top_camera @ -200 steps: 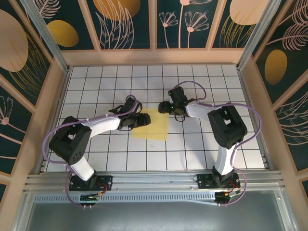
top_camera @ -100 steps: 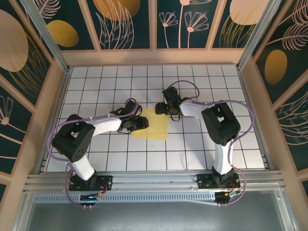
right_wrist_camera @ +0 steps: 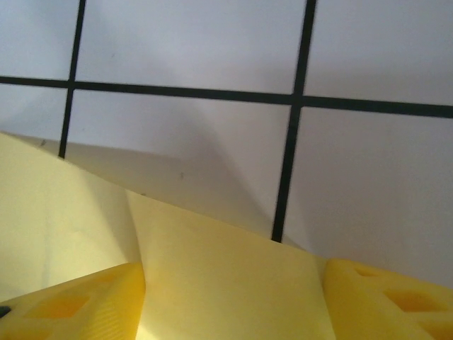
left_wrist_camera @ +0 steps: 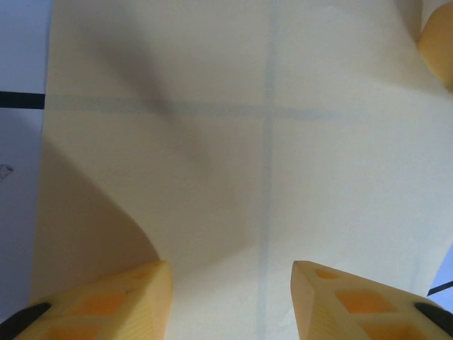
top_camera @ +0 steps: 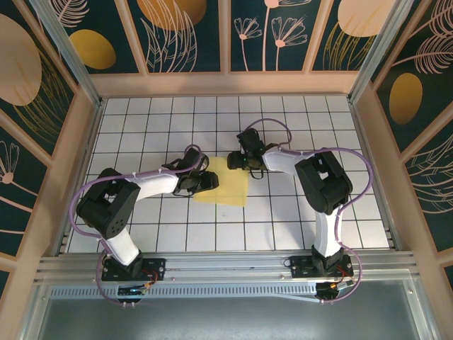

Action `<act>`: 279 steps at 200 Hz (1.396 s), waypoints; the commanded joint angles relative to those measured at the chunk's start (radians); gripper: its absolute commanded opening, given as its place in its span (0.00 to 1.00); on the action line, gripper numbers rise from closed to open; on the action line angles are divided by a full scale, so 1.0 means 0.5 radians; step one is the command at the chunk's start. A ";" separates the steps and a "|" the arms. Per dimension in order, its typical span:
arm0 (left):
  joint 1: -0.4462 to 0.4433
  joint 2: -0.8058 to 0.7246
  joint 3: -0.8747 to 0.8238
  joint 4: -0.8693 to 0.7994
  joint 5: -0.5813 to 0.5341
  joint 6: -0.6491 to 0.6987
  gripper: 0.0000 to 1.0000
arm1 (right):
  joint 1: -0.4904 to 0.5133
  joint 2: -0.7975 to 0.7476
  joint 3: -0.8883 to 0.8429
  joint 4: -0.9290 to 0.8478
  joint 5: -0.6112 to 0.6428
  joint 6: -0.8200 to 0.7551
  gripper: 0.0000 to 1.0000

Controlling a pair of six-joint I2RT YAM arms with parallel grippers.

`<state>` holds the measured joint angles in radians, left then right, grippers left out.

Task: Fold a paper plane with a square sheet of paper (fold left side to right side)
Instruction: Pick up the square sheet of paper from the center of the table.

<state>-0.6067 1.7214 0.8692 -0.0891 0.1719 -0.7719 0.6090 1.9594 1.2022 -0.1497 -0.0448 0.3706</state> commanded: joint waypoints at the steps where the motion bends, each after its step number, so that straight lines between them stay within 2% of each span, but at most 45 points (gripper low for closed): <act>1: 0.005 0.033 -0.047 0.026 0.010 -0.051 0.49 | 0.061 0.008 0.011 -0.204 -0.123 -0.017 0.66; 52: 0.005 0.004 -0.036 0.071 0.020 -0.069 0.49 | 0.107 0.005 0.081 -0.292 -0.194 -0.028 0.56; 98: 0.006 -0.004 -0.033 0.116 0.028 -0.075 0.49 | 0.105 0.033 0.133 -0.322 -0.298 -0.040 0.40; 146: 0.030 -0.186 0.016 0.075 -0.037 -0.012 0.60 | 0.061 0.001 0.108 -0.213 -0.536 -0.013 0.22; 170: 0.094 -0.333 0.005 0.046 -0.037 0.059 0.66 | -0.021 -0.093 0.032 -0.096 -0.725 0.031 0.16; 198: 0.204 -0.565 -0.066 0.099 0.011 0.185 0.78 | -0.114 -0.280 -0.074 0.002 -0.921 0.030 0.13; 248: 0.272 -1.059 -0.221 0.482 0.272 0.472 0.98 | -0.525 -0.742 -0.195 0.012 -1.380 -0.087 0.12; 279: 0.272 -1.191 -0.218 0.752 0.548 0.581 0.99 | -0.680 -0.972 -0.144 -0.093 -1.701 -0.185 0.12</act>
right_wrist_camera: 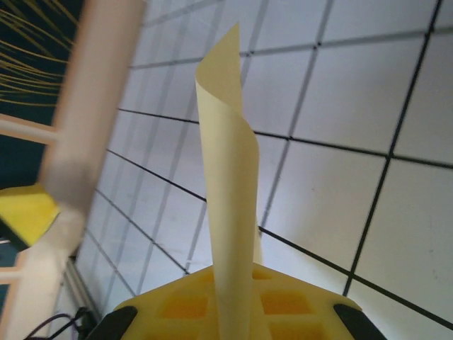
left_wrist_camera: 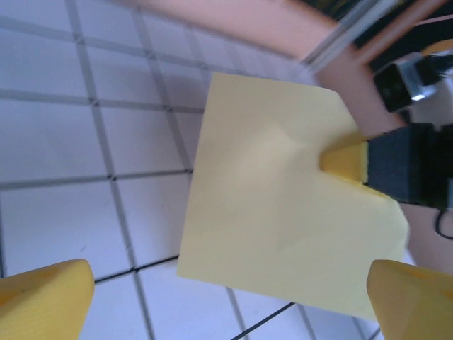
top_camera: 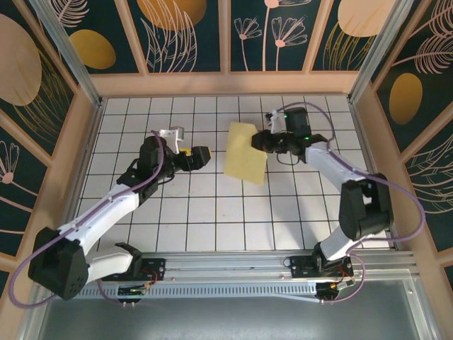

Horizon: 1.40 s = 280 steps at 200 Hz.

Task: Fold a paper plane with a square sheet of paper (fold left side to right side)
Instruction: Pick up the square sheet of paper from the center of the table, then place a square sheet of paper at the center of the table.

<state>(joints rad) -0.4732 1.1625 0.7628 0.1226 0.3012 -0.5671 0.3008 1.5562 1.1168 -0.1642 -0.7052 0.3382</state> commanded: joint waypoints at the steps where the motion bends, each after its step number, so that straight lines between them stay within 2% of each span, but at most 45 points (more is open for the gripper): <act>1: 0.005 -0.072 -0.001 0.336 0.297 0.174 0.99 | -0.065 -0.172 0.029 -0.066 -0.392 -0.124 0.12; 50: 0.005 0.151 0.257 0.468 0.781 0.235 0.99 | -0.096 -0.439 0.108 -0.034 -0.805 -0.098 0.12; 118: -0.008 0.286 0.392 0.615 1.128 0.209 0.97 | -0.097 -0.627 -0.085 0.787 -1.112 0.486 0.11; 151: -0.020 0.284 0.408 0.480 1.162 0.305 0.96 | -0.097 -0.603 -0.068 0.865 -1.160 0.545 0.11; 196: -0.020 0.240 0.505 0.264 1.022 0.479 0.97 | -0.101 -0.621 -0.044 0.797 -1.182 0.495 0.10; 222: -0.020 0.212 0.512 0.243 0.960 0.516 0.97 | -0.098 -0.648 -0.038 0.755 -1.199 0.474 0.09; 280: -0.020 0.224 0.571 0.236 1.032 0.533 0.98 | -0.097 -0.748 -0.044 0.778 -1.286 0.493 0.09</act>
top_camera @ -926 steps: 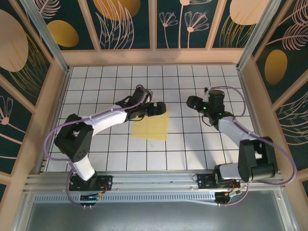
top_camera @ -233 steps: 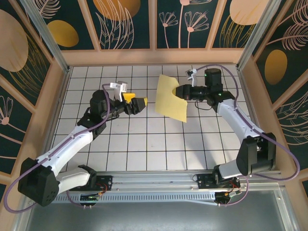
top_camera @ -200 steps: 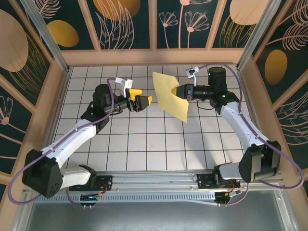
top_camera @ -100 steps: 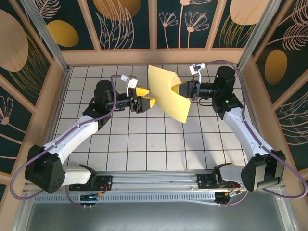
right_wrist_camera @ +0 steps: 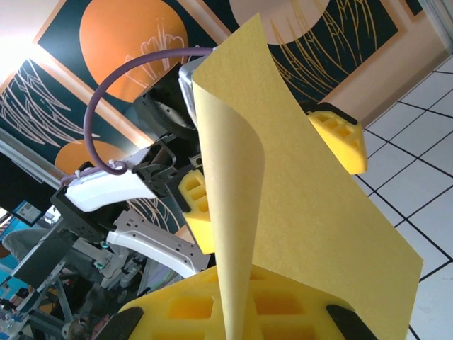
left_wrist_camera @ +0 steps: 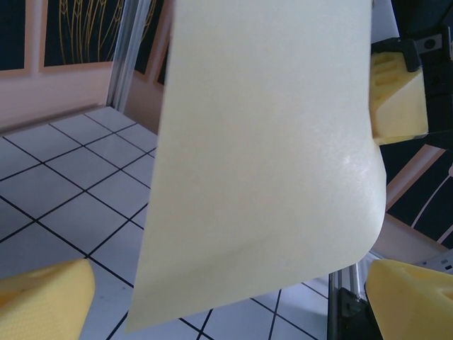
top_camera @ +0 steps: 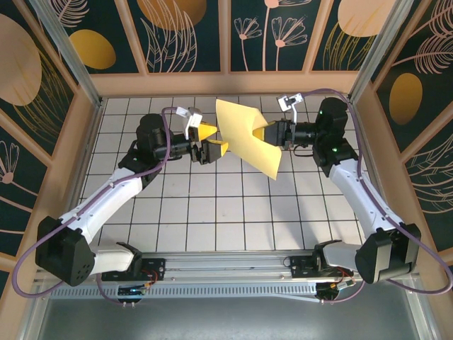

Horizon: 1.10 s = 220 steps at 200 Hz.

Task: Fold a paper plane with a square sheet of paper (fold left side to right side)
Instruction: Place a square sheet of paper at the center of the table.

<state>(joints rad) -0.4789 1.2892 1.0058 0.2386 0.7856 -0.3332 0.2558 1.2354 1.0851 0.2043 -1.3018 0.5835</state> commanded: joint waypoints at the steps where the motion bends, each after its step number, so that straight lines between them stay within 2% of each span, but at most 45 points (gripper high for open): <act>1: -0.009 -0.029 0.086 0.004 0.067 0.067 0.98 | -0.006 -0.107 0.020 0.042 -0.094 0.004 0.09; 48: -0.009 0.012 0.181 -0.092 0.207 0.100 0.96 | 0.001 -0.149 -0.070 0.230 -0.124 0.139 0.09; 64: -0.009 0.022 0.194 -0.092 0.257 0.093 0.92 | 0.004 -0.141 -0.088 0.284 -0.115 0.170 0.09; 78: -0.009 0.029 0.197 -0.082 0.297 0.081 0.84 | 0.004 -0.122 -0.090 0.279 -0.100 0.160 0.09; 86: -0.011 0.034 0.200 -0.078 0.320 0.076 0.78 | 0.005 -0.110 -0.089 0.273 -0.086 0.149 0.09; 103: -0.009 0.034 0.200 -0.090 0.334 0.078 0.58 | 0.003 -0.083 -0.068 0.194 -0.040 0.082 0.08; 126: -0.009 0.016 0.182 -0.115 0.294 0.097 0.23 | 0.000 -0.049 0.033 -0.188 0.081 -0.213 0.10; 139: -0.009 0.003 0.165 -0.127 0.252 0.105 0.08 | -0.003 -0.029 0.090 -0.396 0.170 -0.369 0.12; 147: -0.009 -0.003 0.151 -0.134 0.218 0.105 0.02 | -0.004 -0.023 0.114 -0.483 0.222 -0.442 0.14; 176: -0.009 -0.012 0.072 -0.145 0.072 0.048 0.00 | -0.029 -0.021 0.131 -0.667 0.466 -0.587 0.29; 198: -0.009 0.032 0.013 -0.206 -0.040 -0.043 0.00 | -0.053 -0.023 0.132 -0.773 0.747 -0.666 0.45; 220: -0.009 0.109 -0.082 -0.258 -0.159 -0.170 0.00 | -0.083 -0.029 0.091 -0.777 0.970 -0.661 0.57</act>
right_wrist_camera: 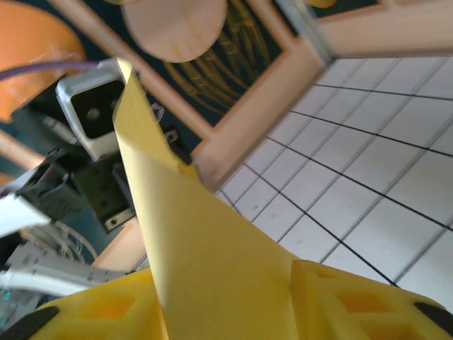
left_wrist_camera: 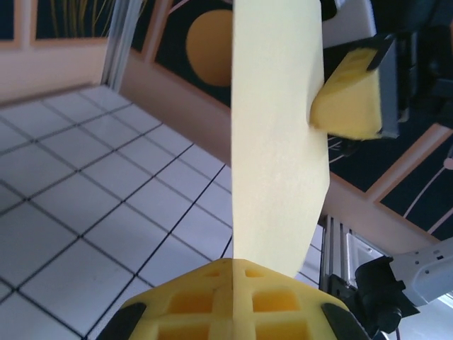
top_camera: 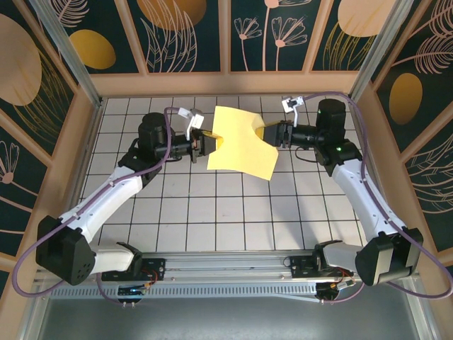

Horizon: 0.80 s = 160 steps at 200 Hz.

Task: Fold a paper plane with a square sheet of paper (fold left side to right side)
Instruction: Place a square sheet of paper at the center of the table.

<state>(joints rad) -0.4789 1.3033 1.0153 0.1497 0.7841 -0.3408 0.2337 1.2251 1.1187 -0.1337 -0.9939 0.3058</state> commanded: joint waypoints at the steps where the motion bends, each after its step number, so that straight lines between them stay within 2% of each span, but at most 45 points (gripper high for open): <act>1: -0.009 0.086 -0.116 -0.081 -0.163 -0.163 0.00 | -0.038 -0.010 0.021 -0.101 0.369 -0.105 0.58; 33: -0.010 0.203 -0.351 0.026 -0.252 -0.362 0.00 | -0.047 -0.005 -0.077 -0.105 0.704 -0.092 0.71; 59: -0.009 0.289 -0.467 0.070 -0.383 -0.467 0.00 | -0.047 0.020 -0.206 -0.049 0.875 -0.005 0.76; 80: -0.009 0.389 -0.515 0.083 -0.504 -0.554 0.00 | -0.047 0.061 -0.328 0.066 0.897 0.117 0.76; 103: -0.011 0.499 -0.526 0.011 -0.657 -0.607 0.00 | -0.028 0.137 -0.498 0.264 0.800 0.307 0.67; 121: -0.009 0.564 -0.513 -0.076 -0.737 -0.605 0.00 | 0.024 0.232 -0.595 0.371 0.743 0.398 0.53; 160: -0.010 0.681 -0.472 -0.206 -0.761 -0.591 0.00 | 0.201 0.499 -0.665 0.531 0.733 0.493 0.29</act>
<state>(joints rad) -0.4789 1.6119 0.7631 0.1081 0.4320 -0.6189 0.2878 1.4155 0.8017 0.0208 -0.6067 0.4931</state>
